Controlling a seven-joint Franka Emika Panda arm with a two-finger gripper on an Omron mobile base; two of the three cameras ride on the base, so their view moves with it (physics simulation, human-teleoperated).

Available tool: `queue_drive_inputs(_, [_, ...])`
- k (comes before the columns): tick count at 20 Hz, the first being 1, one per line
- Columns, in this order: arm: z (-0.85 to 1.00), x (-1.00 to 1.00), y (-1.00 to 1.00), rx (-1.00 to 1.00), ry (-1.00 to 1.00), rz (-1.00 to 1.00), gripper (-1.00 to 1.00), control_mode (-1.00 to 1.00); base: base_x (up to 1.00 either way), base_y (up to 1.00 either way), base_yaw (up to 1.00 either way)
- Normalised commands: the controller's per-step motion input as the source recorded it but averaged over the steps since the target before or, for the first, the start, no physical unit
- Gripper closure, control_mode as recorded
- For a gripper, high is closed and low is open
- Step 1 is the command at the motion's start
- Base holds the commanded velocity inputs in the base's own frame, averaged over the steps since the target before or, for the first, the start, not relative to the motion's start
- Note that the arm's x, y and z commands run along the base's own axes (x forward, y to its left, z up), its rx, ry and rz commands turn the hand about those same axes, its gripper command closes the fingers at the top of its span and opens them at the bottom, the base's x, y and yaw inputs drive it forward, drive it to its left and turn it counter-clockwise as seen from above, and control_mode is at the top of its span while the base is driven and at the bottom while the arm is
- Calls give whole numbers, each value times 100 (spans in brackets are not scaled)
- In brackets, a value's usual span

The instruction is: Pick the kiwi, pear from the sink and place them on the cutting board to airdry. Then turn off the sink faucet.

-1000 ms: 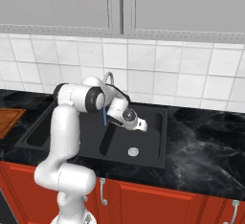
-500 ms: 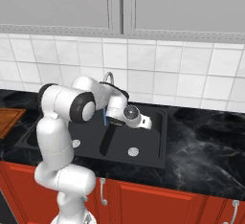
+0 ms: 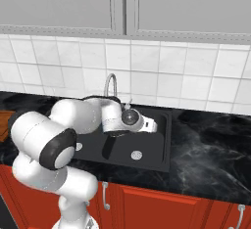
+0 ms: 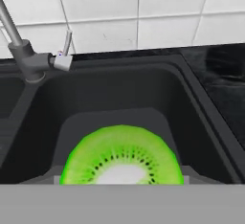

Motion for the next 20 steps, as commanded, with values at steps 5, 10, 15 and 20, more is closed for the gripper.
queue_drive_inputs(5, [100,-57,-23,0,7,0,100,-100,0,0,0])
queue_drive_inputs(10, [100,-56,-22,0,12,0,100,-100,0,0,0])
queue_drive_inputs(15, [100,-59,-22,4,16,0,100,-100,0,0,0])
queue_drive_inputs(20, [91,-67,-33,28,22,1,100,-100,0,0,0])
